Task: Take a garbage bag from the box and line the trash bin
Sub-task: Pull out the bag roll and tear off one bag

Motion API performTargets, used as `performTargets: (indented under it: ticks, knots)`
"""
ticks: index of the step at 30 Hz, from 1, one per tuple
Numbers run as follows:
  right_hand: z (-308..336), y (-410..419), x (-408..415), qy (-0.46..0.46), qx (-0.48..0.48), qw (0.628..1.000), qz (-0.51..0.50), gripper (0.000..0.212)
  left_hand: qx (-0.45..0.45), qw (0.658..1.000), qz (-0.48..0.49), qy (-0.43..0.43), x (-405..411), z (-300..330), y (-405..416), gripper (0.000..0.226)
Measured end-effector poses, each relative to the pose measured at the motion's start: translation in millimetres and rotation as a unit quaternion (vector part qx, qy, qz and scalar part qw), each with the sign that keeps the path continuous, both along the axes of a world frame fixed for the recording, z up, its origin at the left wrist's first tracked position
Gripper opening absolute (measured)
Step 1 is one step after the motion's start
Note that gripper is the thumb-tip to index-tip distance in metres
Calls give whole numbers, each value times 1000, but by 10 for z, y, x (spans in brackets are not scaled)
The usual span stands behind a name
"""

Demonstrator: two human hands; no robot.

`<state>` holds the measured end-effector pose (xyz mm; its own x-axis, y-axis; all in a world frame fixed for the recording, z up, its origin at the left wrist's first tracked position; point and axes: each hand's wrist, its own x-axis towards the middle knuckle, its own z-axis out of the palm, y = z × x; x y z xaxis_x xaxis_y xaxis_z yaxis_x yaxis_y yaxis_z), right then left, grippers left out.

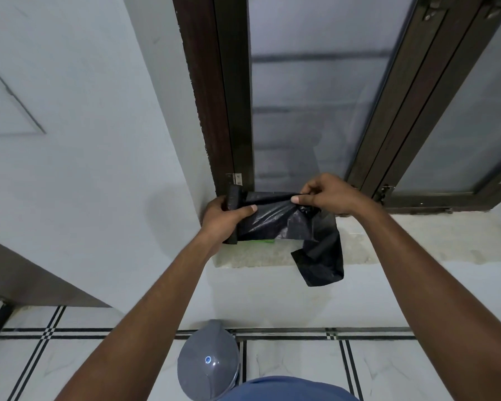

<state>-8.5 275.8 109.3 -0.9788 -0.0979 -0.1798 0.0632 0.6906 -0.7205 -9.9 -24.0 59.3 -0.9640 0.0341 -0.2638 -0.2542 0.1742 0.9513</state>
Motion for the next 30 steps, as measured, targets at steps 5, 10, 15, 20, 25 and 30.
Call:
performTargets:
  ticks: [5,10,15,20,25,30]
  knots:
    - [23,-65,4,11,-51,998,-15,33,10,1000,6,8,9,6,27,47]
    - [2,-95,-9,11,-62,998,-23,33,121,990,9,-69,13,93,-3,56]
    - [-11,-128,-13,20,-41,999,-4,31,171,980,-1,-106,33,193,-7,30]
    - [27,-165,-11,32,-19,999,7,24,47,999,-17,-11,60,106,-49,42]
    - [-8,-275,-17,47,8,998,40,19,36,999,20,19,118,116,16,40]
    - [-123,-356,-72,32,-15,999,36,12,49,997,51,16,95,167,75,29]
